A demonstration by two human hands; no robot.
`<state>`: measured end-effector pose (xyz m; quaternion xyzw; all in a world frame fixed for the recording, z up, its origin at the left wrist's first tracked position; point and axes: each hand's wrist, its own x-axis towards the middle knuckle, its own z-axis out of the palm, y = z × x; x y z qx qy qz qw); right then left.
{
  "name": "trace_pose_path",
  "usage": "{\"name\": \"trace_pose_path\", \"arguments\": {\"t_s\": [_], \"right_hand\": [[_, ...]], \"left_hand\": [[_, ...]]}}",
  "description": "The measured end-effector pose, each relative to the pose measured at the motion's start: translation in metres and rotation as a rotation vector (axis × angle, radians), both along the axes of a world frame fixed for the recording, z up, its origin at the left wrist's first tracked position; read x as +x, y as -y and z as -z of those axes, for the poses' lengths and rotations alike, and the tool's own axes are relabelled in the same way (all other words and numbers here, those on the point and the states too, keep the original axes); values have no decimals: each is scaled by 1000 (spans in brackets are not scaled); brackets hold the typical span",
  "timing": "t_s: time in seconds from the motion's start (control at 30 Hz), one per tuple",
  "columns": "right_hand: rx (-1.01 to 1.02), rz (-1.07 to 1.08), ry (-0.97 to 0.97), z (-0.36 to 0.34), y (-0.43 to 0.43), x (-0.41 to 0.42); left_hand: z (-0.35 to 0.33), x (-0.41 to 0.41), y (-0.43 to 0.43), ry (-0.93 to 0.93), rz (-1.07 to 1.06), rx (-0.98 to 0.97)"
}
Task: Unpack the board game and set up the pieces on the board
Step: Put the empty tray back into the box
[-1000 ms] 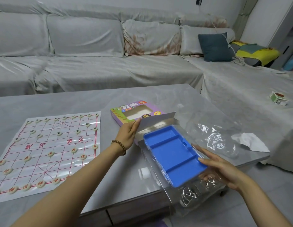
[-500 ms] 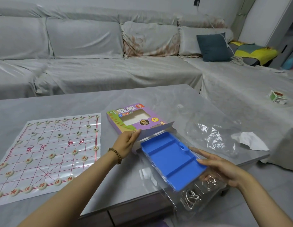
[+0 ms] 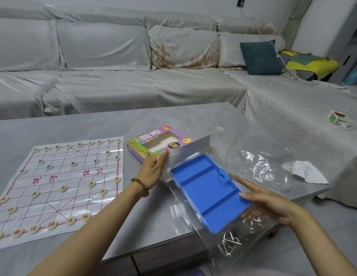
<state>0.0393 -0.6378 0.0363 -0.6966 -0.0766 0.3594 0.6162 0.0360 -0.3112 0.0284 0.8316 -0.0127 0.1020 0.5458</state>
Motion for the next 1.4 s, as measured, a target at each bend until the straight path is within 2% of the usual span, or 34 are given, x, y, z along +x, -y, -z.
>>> {"name": "trace_pose_path", "arguments": {"t_s": [0.13,0.3,0.53,0.73,0.83,0.93,1.17,1.3,1.4], "right_hand": [[20,57,-7,2,-18,1],[-41,-1,-11,-3,-19,6],[-56,99,30,0,-34,11],[-37,1,-14,-14,-32,17],[-28,2,10,-19,-24,20],[-37,44,12,-12,-28,16],[74,268,5,-4,-39,27],[26,41,40,-6,-22,23],[-88,-127,115,-3,-17,20]], "left_hand": [[11,-2,1,-24,-11,54],[5,-2,0,-31,-104,-16],[14,-3,-3,-35,-21,-23],[13,1,-10,-3,-75,-64],[0,1,-3,-15,-26,-46],[-4,-6,12,38,113,-63],[8,-3,25,-59,-44,-153],[7,1,19,-59,-84,-153],[3,1,19,-63,-87,-158]]}}
